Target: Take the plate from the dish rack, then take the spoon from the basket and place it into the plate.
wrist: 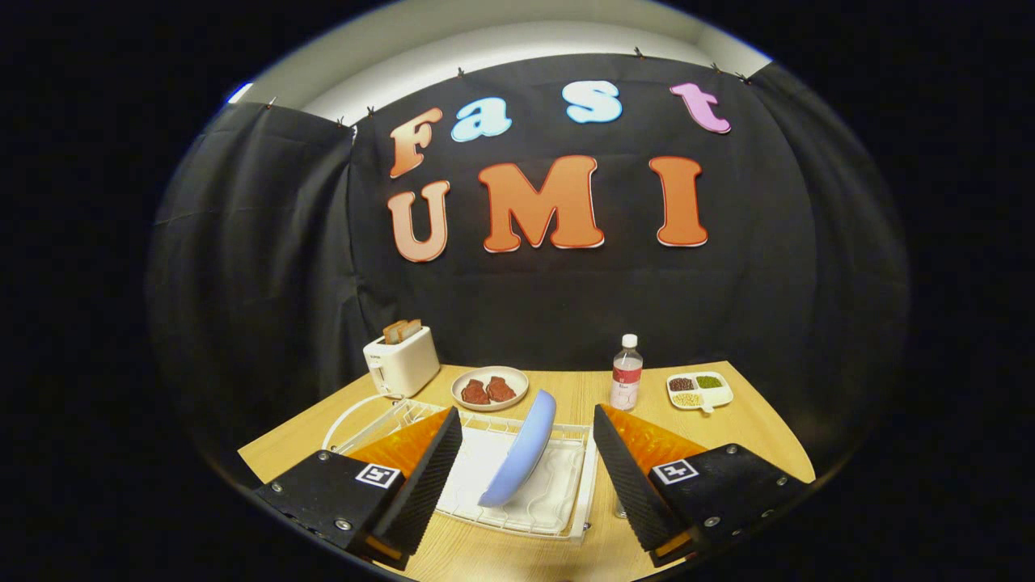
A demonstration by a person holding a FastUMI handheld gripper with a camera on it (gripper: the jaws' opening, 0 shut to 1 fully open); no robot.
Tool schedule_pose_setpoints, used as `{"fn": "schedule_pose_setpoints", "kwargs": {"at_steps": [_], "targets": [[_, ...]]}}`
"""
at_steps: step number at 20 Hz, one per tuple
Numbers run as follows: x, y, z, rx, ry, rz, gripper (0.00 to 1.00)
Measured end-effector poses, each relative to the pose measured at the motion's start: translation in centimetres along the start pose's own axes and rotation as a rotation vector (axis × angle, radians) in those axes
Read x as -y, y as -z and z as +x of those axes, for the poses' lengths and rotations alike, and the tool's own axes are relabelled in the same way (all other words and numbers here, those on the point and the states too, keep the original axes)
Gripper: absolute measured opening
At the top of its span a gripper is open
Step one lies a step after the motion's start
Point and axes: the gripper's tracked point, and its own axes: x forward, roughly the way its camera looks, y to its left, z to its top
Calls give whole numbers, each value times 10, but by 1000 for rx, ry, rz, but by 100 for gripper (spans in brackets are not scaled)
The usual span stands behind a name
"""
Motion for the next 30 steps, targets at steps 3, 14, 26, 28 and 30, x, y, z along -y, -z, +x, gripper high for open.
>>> {"fn": "schedule_pose_setpoints", "kwargs": {"at_steps": [3, 14, 26, 28, 30], "targets": [[-3, 7, 25, -134, -15, 58, 97], [11, 57, 97, -568, 93, 132, 80], [12, 107, 133, -747, 231, 150, 37], [16, 107, 132, -745, 274, 116, 35], [22, 102, 130, -727, 324, 78, 33]]}}
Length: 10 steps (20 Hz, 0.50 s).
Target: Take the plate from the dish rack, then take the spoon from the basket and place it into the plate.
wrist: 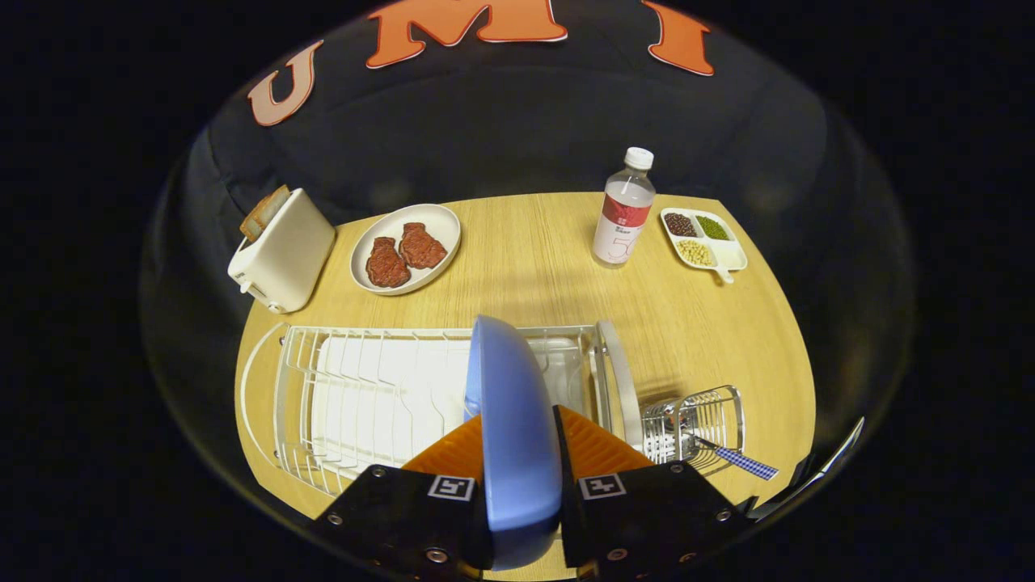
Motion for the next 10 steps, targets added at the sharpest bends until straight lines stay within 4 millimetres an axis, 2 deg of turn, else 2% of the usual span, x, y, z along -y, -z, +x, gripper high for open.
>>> {"fn": "schedule_pose_setpoints", "kwargs": {"at_steps": [2, 5, 7, 10], "targets": [[5, -11, -1, 41, 43, -8, 30], [8, -21, -13, 73, 90, -46, 28], [16, -39, -26, 144, 123, -65, 29], [5, -41, -45, 151, 16, 37, 28]]}}
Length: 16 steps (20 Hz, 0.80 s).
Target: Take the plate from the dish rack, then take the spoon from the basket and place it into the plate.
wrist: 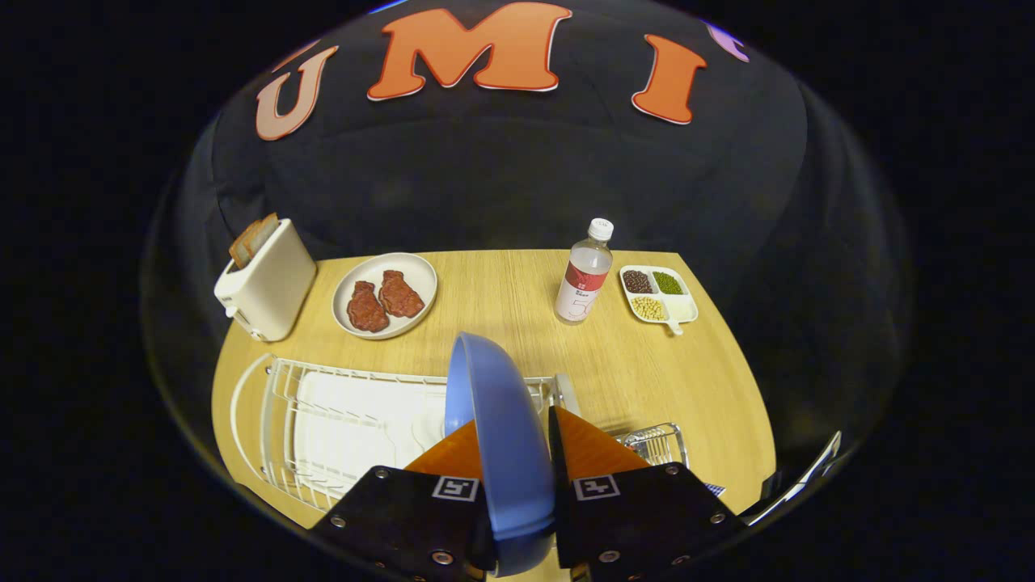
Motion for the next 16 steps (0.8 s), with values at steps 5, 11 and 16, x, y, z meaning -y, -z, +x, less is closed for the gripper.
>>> {"fn": "schedule_pose_setpoints", "kwargs": {"at_steps": [5, 11, 16], "targets": [[11, 3, -47, 82, -99, 34, 28], [28, 59, -100, 112, -228, 62, 28], [51, 115, -115, 100, -284, 95, 28]]}}
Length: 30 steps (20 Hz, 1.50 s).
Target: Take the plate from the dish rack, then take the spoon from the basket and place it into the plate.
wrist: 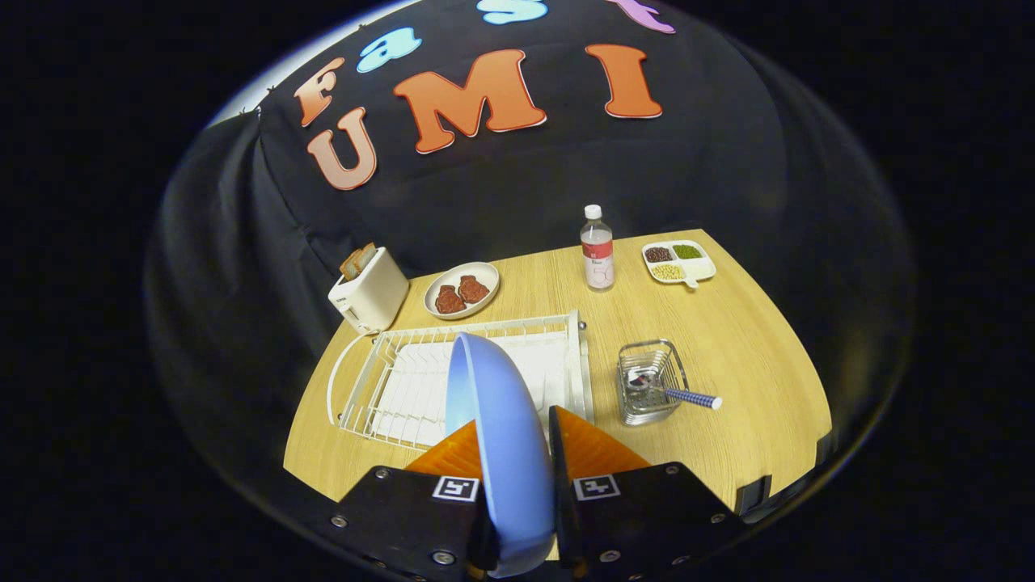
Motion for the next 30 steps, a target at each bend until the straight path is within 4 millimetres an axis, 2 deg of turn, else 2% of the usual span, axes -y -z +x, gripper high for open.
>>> {"fn": "schedule_pose_setpoints", "kwargs": {"at_steps": [5, 10, 14, 18, 27, 30], "targets": [[10, 52, -9, -44, -80, 63, 28], [15, 96, -3, -68, -112, 84, 28], [11, 129, 17, -121, -141, 122, 28], [13, 152, 39, -161, -147, 155, 28], [10, 160, 63, -166, -199, 182, 32], [19, 152, 74, -111, -152, 129, 37]]}}
